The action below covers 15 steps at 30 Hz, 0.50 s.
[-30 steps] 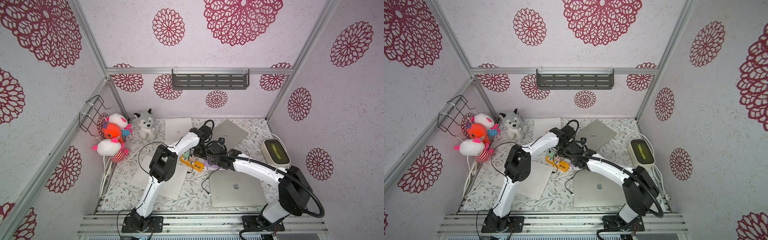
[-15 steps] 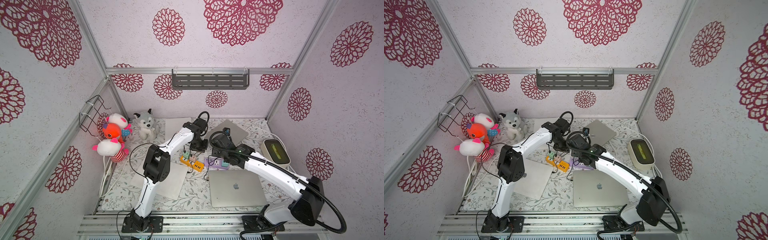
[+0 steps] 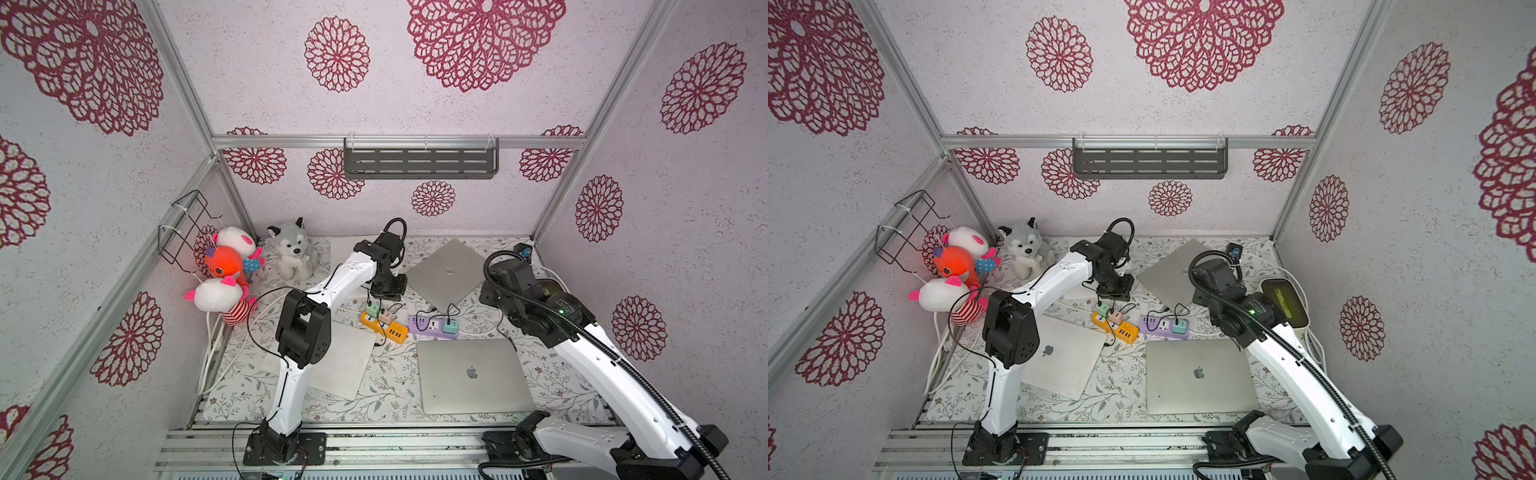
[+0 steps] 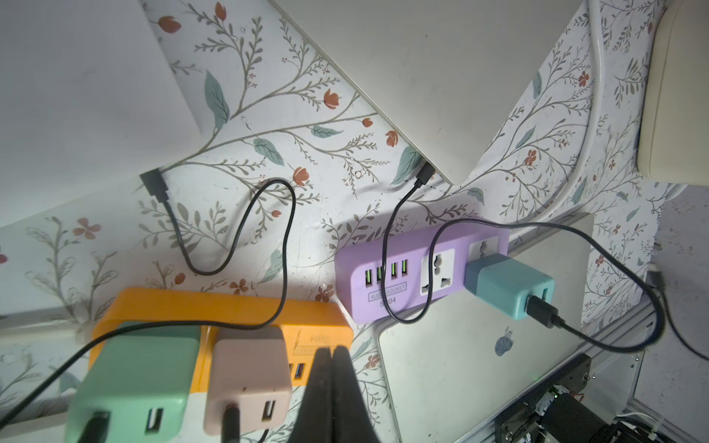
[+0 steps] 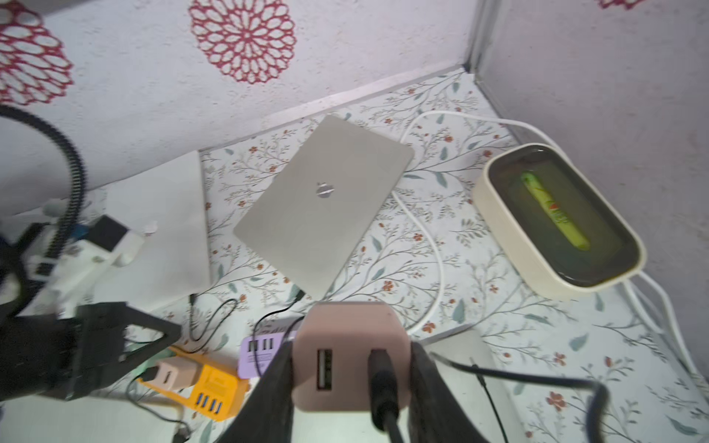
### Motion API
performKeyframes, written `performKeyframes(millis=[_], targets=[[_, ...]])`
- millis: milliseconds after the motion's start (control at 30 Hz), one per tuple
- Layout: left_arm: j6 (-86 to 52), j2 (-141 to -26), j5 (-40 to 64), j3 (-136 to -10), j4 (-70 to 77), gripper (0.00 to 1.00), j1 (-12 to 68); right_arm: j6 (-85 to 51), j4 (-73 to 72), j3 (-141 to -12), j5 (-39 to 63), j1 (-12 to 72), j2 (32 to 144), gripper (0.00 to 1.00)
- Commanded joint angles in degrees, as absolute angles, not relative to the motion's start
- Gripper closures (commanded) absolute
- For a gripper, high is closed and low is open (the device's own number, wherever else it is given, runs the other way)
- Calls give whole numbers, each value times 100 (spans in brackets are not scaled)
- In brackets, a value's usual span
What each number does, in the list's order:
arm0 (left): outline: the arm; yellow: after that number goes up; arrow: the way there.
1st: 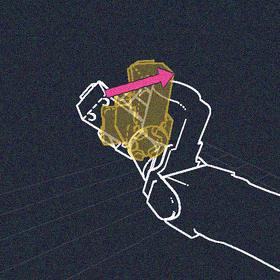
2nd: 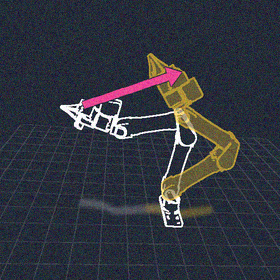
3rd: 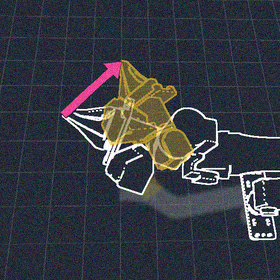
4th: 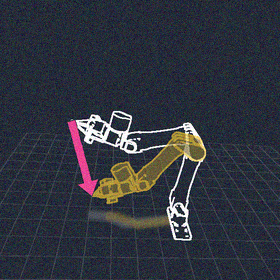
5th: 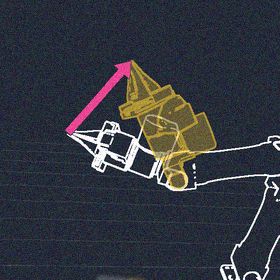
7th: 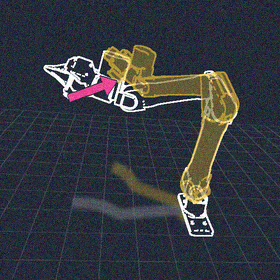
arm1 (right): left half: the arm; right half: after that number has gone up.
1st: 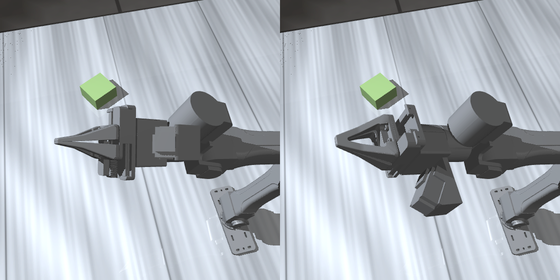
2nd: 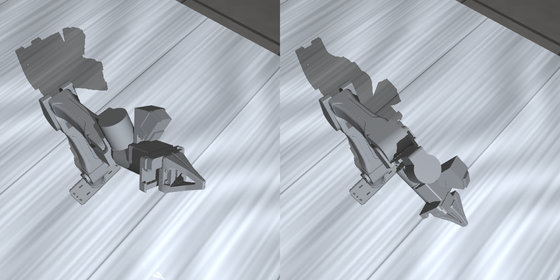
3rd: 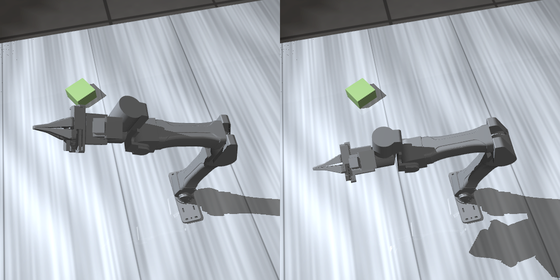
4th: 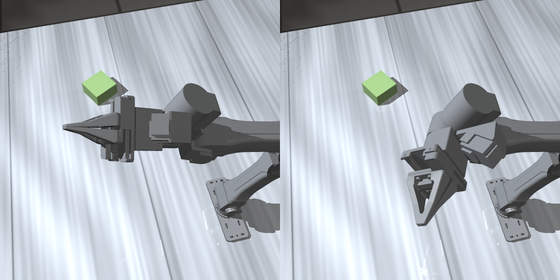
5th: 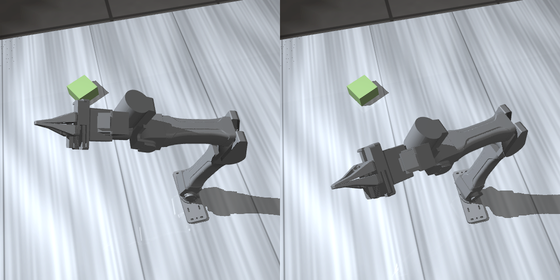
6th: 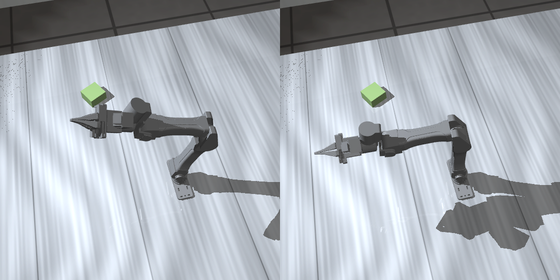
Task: Unplug the laptop charger
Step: Place the plug at the center of the board.
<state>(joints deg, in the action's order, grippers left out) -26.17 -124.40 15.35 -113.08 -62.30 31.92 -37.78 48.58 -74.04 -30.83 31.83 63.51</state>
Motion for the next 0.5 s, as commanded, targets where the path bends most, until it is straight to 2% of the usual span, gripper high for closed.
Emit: performKeyframes(millis=[0,467], targets=[[-2612,-12255,1569,-11310,-6205,100,3146,-3303,5087,-7163,-2811,2787,6268,64],[-2623,-12199,1595,-11216,-6188,100,3138,-2833,3833,-5837,-1131,1562,7275,64]])
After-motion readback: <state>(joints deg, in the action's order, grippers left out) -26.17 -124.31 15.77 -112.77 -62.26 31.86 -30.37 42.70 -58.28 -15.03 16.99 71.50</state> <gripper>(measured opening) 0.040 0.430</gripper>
